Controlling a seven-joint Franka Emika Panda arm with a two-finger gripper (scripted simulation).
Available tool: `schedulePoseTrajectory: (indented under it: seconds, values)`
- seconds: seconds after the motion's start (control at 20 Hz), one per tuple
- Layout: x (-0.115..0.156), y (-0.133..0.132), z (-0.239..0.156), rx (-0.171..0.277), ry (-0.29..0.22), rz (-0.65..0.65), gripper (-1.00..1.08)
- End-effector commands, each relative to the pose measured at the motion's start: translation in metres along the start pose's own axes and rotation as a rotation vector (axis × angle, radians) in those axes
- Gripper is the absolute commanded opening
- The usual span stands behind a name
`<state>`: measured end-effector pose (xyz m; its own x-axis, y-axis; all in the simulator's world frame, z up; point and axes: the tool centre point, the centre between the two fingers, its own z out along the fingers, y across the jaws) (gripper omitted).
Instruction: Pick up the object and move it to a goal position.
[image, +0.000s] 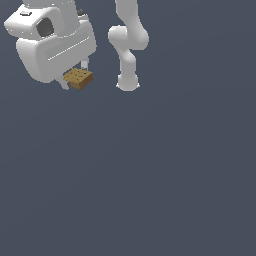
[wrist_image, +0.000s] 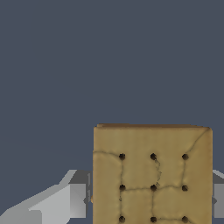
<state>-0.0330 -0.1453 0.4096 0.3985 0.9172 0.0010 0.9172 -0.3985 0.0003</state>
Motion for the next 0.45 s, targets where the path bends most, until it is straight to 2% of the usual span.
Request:
schedulePoseTrajectory:
  seconds: [0.0, 0.4]
  values:
    - [-0.006, 0.002, -0.011, 0.0, 0.0, -0.001, -1.0]
    - [-0.012, 0.006, -0.023, 0.0, -0.001, 0.0, -1.0]
